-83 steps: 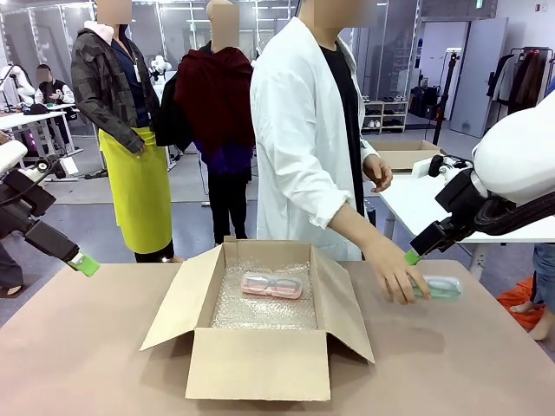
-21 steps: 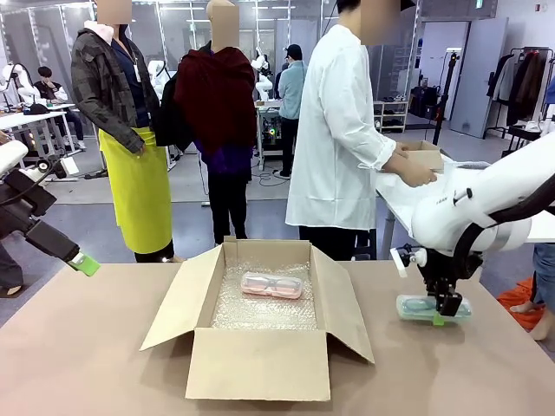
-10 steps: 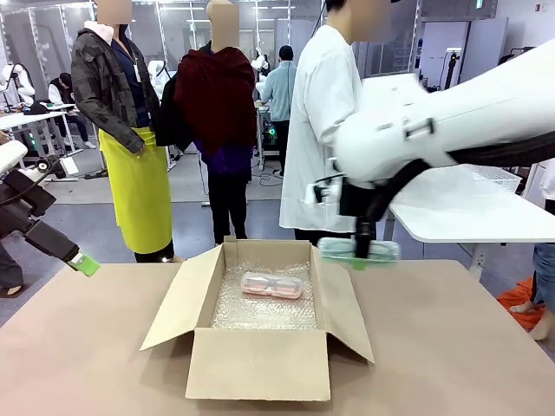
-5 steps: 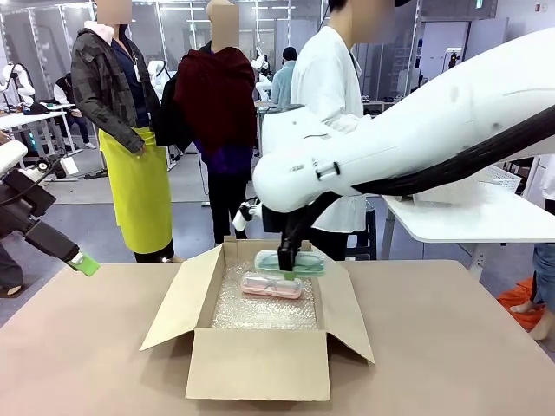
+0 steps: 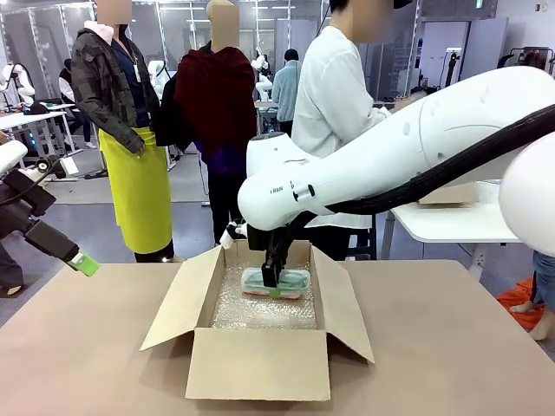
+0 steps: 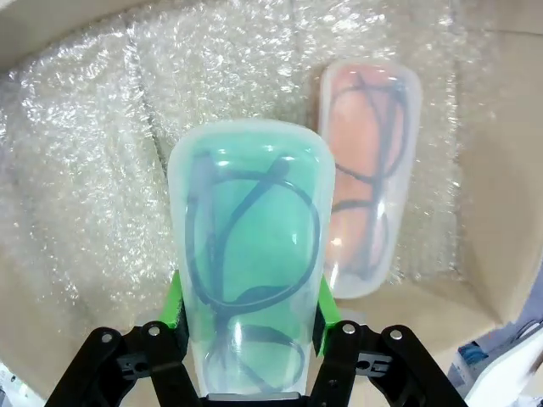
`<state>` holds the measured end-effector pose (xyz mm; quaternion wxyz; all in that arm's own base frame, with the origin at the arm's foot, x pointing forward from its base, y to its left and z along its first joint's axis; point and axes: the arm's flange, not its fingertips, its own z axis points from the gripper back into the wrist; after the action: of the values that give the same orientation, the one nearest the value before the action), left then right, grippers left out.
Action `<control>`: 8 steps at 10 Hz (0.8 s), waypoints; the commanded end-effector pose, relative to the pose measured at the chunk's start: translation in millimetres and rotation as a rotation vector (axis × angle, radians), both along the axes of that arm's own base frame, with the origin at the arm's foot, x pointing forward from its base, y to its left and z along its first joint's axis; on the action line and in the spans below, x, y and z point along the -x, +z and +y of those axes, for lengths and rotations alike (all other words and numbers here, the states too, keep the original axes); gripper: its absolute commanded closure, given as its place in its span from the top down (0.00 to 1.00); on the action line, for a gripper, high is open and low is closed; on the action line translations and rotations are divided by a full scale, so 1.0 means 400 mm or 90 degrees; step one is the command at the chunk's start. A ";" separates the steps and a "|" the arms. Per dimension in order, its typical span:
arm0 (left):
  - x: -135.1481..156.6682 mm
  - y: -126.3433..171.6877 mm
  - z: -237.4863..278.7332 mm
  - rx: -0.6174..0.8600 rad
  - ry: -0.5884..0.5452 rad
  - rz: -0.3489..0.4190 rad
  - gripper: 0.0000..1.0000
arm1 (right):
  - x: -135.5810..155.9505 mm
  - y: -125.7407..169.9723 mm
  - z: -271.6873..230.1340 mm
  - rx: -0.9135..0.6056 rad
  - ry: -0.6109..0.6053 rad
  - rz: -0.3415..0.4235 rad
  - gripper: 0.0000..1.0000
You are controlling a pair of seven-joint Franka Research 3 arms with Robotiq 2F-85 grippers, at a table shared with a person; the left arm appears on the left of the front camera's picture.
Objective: Pack the glasses set securely to prepare it for shipping.
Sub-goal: Put the Glasses case from the right side of the table into the Package Box.
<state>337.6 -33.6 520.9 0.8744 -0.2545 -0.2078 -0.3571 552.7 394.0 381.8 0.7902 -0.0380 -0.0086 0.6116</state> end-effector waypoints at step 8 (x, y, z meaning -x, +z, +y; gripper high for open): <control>0.001 0.001 0.005 0.017 -0.015 -0.003 1.00 | -0.021 -0.135 -0.016 -0.044 0.016 0.056 0.87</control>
<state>337.6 -33.6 520.9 0.8744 -0.2545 -0.2078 -0.3571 564.7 388.8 324.1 0.7901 -0.0005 0.0112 0.6129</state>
